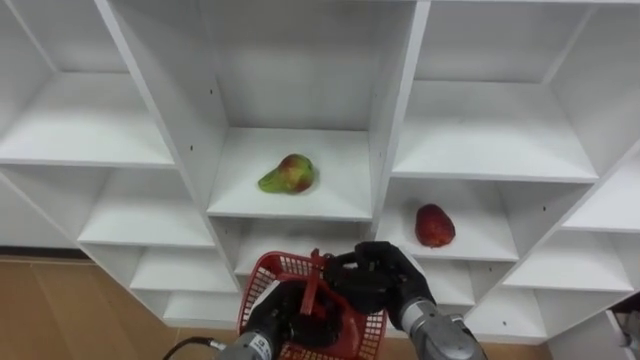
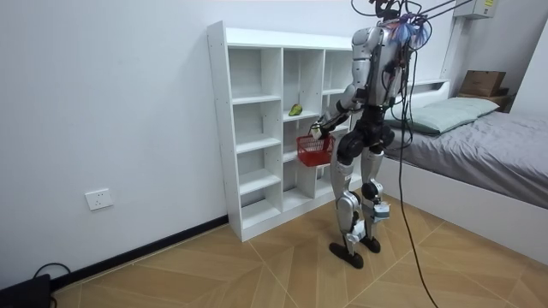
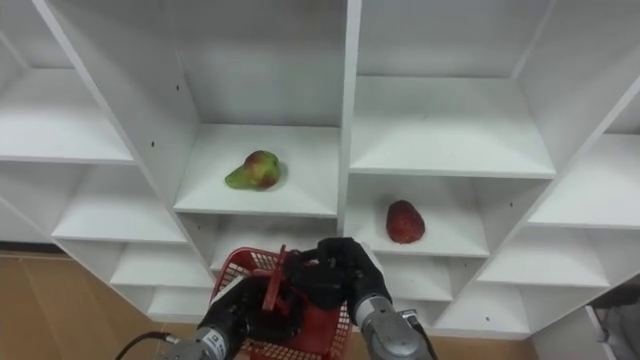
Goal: Collect fruits from the closet
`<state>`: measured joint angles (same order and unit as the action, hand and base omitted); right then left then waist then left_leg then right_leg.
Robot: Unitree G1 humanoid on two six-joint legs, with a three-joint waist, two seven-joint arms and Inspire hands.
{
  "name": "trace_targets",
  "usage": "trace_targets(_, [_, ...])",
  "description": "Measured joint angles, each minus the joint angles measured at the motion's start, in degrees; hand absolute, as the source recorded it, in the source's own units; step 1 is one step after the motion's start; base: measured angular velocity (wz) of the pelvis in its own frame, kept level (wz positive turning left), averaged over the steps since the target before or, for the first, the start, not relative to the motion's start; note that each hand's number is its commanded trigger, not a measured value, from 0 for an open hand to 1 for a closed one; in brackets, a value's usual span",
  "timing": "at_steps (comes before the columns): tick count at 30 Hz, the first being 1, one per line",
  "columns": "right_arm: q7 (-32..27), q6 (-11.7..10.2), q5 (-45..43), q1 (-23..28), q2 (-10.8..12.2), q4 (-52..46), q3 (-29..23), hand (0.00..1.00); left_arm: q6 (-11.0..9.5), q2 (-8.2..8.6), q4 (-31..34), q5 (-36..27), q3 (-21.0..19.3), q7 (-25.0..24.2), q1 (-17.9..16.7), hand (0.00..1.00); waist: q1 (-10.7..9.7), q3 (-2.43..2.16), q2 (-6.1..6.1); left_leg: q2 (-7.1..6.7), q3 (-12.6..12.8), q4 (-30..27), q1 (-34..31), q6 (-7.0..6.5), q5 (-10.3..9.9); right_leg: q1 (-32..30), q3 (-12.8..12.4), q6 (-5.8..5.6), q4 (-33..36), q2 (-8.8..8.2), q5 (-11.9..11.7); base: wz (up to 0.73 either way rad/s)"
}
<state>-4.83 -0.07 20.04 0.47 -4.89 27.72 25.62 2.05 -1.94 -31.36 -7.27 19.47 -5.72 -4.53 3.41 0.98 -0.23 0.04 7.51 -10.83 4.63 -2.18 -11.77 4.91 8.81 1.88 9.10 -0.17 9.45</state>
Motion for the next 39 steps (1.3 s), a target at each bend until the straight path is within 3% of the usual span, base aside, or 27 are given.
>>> trace_targets(14, [0.0,-0.3,-0.6,-0.3,0.1,2.5,-0.2,0.0,0.1,-0.36,-0.2,0.0,1.1,0.1,-0.1,1.0,-0.2,0.41,-0.6,-0.01,-0.5,0.1,-0.1,0.01,0.0,0.4,1.4,0.04,-0.4,-0.04,0.0,0.02])
trace_targets(39, [0.4,-1.1,-3.8,-0.3,-0.3,0.0,-0.5,0.0,0.1,-1.23,-0.2,-0.1,1.0,0.1,0.0,1.0,-0.5,0.18,-0.13,-0.34,-1.3,0.1,0.0,-0.02,0.0,0.8,1.9,-0.14,-0.5,-0.38,0.1,0.01])
